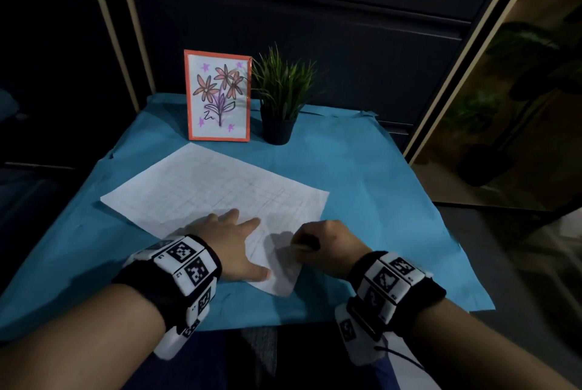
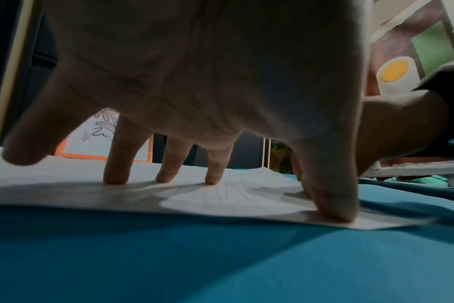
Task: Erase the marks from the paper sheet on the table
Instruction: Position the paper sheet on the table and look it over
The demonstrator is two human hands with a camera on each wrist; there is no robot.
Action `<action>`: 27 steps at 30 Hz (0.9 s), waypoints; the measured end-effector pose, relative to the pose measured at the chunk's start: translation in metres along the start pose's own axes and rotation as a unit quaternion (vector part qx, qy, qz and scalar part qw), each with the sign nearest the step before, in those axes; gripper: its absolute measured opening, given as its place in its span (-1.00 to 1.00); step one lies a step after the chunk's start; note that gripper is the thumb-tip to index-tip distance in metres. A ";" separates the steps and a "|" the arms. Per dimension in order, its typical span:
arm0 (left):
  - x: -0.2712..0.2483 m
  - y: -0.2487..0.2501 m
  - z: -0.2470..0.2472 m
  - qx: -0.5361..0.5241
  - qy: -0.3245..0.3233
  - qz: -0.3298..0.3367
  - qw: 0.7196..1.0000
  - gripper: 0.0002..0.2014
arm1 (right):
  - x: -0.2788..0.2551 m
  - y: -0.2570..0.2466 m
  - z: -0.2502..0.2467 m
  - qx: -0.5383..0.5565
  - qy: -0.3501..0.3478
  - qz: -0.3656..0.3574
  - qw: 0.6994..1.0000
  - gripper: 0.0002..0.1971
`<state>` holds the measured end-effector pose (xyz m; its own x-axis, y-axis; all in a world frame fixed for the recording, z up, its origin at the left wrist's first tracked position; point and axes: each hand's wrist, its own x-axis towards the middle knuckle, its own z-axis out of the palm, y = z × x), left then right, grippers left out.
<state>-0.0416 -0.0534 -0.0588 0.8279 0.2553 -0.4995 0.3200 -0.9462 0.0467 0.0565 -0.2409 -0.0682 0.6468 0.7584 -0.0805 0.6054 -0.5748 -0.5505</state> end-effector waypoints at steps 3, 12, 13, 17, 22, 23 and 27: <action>0.001 -0.001 0.003 0.009 0.003 0.001 1.000 0.16 | -0.006 -0.003 0.007 0.000 -0.018 -0.022 1.000 -0.84; -0.001 0.000 0.004 0.018 0.015 0.005 1.000 0.17 | -0.005 0.005 0.010 0.026 0.027 0.003 0.999 -0.89; -0.001 0.000 0.004 0.019 0.014 0.004 1.000 0.17 | -0.007 0.004 0.011 0.027 0.011 -0.002 1.000 -0.89; 0.001 0.002 0.004 0.030 0.020 0.005 0.999 0.17 | -0.002 0.007 0.008 0.009 0.038 0.035 0.999 -0.92; 0.000 0.001 0.004 0.027 0.019 0.007 0.999 0.17 | -0.001 0.003 0.002 0.021 0.027 0.026 0.999 -0.88; 0.000 0.000 0.004 0.025 0.019 0.007 0.999 0.17 | -0.006 0.000 0.004 0.022 0.003 0.011 1.000 -0.86; 0.001 0.001 0.004 0.027 0.020 0.005 0.999 0.18 | -0.010 -0.002 0.011 0.008 -0.010 0.004 1.000 -0.86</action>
<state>-0.0423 -0.0546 -0.0631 0.8492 0.2522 -0.4639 0.2868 -0.9580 0.0042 0.0438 -0.2436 -0.0754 0.6418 0.7600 -0.1022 0.5930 -0.5764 -0.5623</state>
